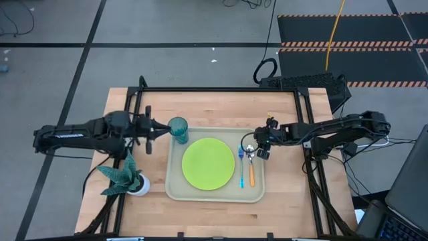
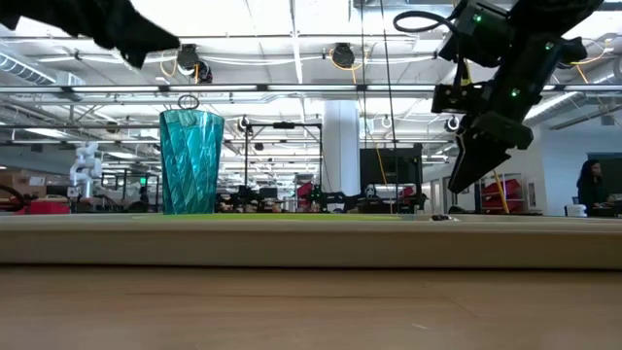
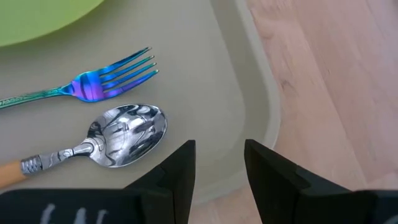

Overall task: Pick and place plate/cup/fork/spoon on tray
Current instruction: Adjust the gray serving tray

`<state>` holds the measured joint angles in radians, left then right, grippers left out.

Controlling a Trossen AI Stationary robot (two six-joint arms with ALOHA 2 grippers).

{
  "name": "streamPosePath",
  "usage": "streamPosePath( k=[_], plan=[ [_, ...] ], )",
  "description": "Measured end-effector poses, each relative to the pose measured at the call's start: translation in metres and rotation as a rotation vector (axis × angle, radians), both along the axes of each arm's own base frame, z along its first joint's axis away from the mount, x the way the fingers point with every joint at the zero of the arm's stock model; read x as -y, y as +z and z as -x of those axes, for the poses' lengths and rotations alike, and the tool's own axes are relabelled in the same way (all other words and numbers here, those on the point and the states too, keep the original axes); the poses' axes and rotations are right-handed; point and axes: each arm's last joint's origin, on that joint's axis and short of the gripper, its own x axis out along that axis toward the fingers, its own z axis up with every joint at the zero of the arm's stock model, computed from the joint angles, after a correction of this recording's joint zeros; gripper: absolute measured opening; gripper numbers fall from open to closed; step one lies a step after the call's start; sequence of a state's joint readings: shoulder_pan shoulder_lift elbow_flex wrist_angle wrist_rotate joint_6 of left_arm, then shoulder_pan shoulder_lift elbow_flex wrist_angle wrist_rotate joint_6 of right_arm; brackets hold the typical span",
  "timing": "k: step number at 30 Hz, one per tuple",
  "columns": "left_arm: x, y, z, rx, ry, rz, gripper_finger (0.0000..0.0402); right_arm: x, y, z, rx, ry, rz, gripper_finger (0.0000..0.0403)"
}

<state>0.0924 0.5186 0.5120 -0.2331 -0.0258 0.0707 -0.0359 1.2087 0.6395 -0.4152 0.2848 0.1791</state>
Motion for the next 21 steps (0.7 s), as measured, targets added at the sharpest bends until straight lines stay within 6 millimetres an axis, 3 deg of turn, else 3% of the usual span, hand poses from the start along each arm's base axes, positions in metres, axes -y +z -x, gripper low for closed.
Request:
streamPosePath(
  k=[8,16,21],
  plan=[
    [0.027,0.012,-0.009,0.024,-0.236,0.016,0.0042,0.010,0.001,0.001,-0.007,-0.072,0.078,0.0132],
    [0.048,-0.006,-0.030,-0.115,-0.303,0.080,0.0042,0.015,0.001,0.001,0.002,-0.081,0.080,0.0132],
    [0.050,-0.027,-0.039,-0.288,-0.194,0.093,0.0042,0.015,0.002,0.000,0.012,-0.070,0.087,0.0132]
  ],
)
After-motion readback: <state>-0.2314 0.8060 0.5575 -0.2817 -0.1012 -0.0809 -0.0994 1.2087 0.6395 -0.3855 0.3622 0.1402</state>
